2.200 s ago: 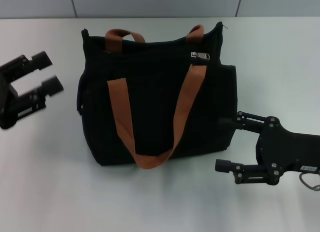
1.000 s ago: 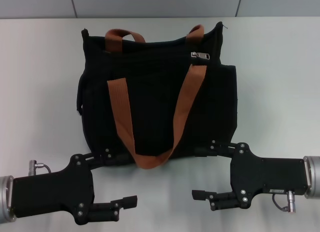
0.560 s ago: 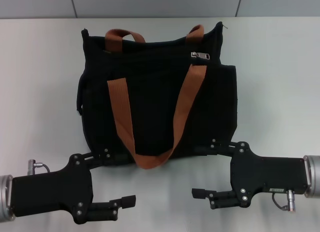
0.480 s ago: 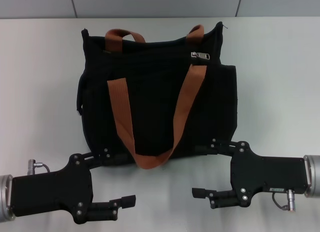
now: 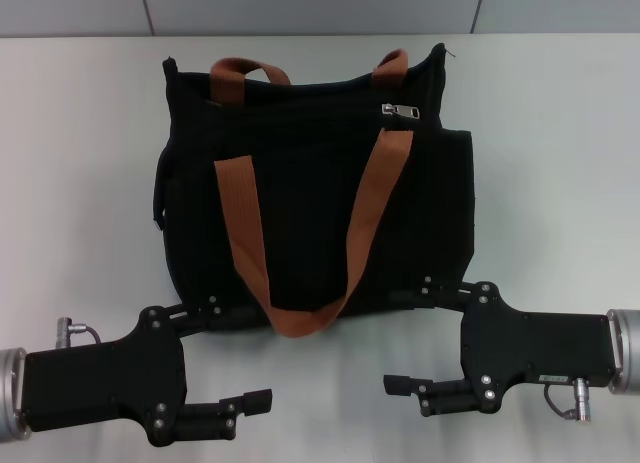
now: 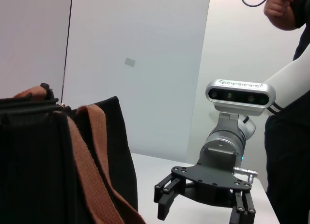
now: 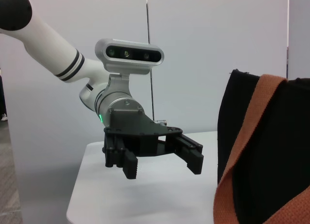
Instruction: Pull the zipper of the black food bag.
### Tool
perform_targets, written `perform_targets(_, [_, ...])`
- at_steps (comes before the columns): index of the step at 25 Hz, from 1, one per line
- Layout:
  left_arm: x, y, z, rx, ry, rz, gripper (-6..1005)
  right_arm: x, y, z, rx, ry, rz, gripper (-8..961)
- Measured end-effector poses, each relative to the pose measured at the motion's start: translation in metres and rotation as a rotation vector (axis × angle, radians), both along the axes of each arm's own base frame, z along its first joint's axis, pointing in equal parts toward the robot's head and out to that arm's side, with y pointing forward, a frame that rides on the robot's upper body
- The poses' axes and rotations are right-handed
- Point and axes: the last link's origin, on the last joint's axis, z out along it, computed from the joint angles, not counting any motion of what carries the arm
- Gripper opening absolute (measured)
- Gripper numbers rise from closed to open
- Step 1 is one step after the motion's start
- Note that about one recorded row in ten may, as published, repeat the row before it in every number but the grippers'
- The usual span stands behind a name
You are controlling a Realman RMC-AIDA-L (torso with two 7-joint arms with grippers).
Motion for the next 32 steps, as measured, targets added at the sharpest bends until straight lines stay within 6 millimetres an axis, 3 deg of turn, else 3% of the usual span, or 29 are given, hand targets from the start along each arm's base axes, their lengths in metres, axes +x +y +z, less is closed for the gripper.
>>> perform_targets(32, [-0.0003,-0.0008,0.0005,0.001,-0.001,-0.004,811,0.0,0.0009,0.0008,0.013,0.002,0.005,837])
